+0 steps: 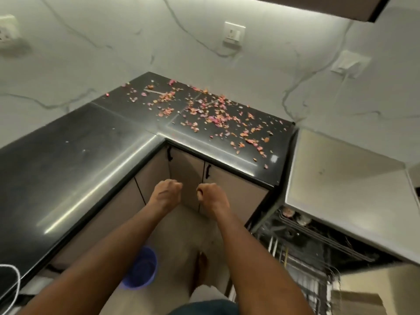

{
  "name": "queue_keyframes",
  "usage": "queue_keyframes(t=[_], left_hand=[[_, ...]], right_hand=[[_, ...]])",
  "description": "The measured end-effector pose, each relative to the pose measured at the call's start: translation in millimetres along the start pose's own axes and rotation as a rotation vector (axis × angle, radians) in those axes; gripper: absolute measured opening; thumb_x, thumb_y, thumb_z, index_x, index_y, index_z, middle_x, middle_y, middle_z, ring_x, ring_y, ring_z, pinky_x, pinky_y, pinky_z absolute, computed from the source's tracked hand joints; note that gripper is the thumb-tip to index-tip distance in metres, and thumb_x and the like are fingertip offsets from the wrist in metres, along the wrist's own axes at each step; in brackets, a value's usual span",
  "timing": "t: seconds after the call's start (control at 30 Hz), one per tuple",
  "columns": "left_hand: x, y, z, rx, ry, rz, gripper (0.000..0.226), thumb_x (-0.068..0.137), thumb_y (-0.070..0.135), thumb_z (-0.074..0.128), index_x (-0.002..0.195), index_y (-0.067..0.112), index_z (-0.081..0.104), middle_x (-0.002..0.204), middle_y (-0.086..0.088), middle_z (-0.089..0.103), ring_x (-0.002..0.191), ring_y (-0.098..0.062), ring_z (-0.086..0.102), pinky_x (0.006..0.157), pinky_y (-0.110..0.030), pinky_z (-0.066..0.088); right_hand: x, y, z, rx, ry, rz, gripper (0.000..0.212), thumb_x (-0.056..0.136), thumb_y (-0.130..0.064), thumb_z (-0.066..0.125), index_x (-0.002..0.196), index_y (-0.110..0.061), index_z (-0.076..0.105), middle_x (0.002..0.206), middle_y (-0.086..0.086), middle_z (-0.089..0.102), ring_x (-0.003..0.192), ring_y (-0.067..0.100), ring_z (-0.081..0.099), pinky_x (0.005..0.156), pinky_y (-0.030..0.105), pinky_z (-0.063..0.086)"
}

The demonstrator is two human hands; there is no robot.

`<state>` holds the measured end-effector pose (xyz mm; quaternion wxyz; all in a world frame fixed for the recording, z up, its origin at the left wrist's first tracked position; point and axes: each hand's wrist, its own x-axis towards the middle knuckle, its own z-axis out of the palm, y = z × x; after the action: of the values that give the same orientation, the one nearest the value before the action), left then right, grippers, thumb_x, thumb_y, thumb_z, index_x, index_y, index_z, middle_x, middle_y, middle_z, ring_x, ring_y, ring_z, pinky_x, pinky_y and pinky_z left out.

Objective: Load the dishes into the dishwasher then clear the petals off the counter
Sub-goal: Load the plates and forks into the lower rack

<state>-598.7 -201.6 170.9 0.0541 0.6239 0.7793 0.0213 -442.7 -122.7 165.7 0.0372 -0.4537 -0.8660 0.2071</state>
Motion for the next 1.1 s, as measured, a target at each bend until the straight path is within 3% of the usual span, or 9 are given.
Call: queue_keyframes(t=[0.37,0.6,0.73,0.9,0.97,1.1], left_hand=[[180,-49,-20,-0.053,0.005,-0.178,0.024,0.089,0.02,0.049,0.095,0.013,0.071,0.103,-0.011,0.073,0.102,-0.032,0.069,0.084,-0.04,0.056],[264,-55,-12,-0.097,-0.034,-0.178,0.023,0.089,0.019,0.05,0.097,0.014,0.071,0.102,-0.009,0.073,0.101,-0.031,0.069,0.085,-0.042,0.057],[325,-66,-1,-0.11,-0.084,-0.132,0.023,0.09,0.019,0.05,0.097,0.012,0.071,0.103,-0.012,0.073,0.102,-0.033,0.069,0.087,-0.043,0.056],[416,-75,3,-0.157,-0.133,-0.047,0.025,0.093,0.021,0.053,0.111,0.014,0.069,0.113,-0.013,0.07,0.109,-0.034,0.066,0.092,-0.043,0.054],[450,-74,0,-0.157,-0.143,-0.021,0.023,0.094,0.02,0.057,0.112,0.012,0.068,0.117,-0.013,0.069,0.113,-0.033,0.064,0.096,-0.042,0.051],[510,-77,0,-0.119,-0.194,0.061,0.019,0.094,0.014,0.054,0.107,0.008,0.066,0.112,-0.015,0.068,0.109,-0.033,0.064,0.09,-0.039,0.05]], right_hand=[[194,15,-37,0.033,-0.02,-0.106,0.025,0.095,-0.025,0.052,0.102,-0.022,0.076,0.1,0.01,0.077,0.092,0.033,0.073,0.085,0.044,0.059],[271,30,-48,0.042,-0.067,-0.092,0.024,0.095,-0.024,0.05,0.097,-0.019,0.074,0.1,0.009,0.076,0.092,0.03,0.071,0.084,0.04,0.055],[323,46,-53,0.038,-0.078,-0.037,0.023,0.096,-0.023,0.05,0.09,-0.017,0.072,0.092,0.01,0.075,0.084,0.03,0.069,0.073,0.037,0.052],[395,77,-52,0.055,-0.059,0.082,0.023,0.094,-0.026,0.051,0.09,-0.019,0.072,0.088,0.003,0.073,0.08,0.022,0.067,0.077,0.045,0.058],[413,85,-57,0.059,-0.054,0.139,0.022,0.097,-0.023,0.053,0.087,-0.019,0.072,0.084,0.001,0.071,0.076,0.018,0.065,0.076,0.044,0.058],[455,92,-55,0.092,-0.032,0.229,0.019,0.096,-0.023,0.053,0.085,-0.021,0.068,0.082,-0.002,0.069,0.076,0.018,0.066,0.076,0.046,0.059]])
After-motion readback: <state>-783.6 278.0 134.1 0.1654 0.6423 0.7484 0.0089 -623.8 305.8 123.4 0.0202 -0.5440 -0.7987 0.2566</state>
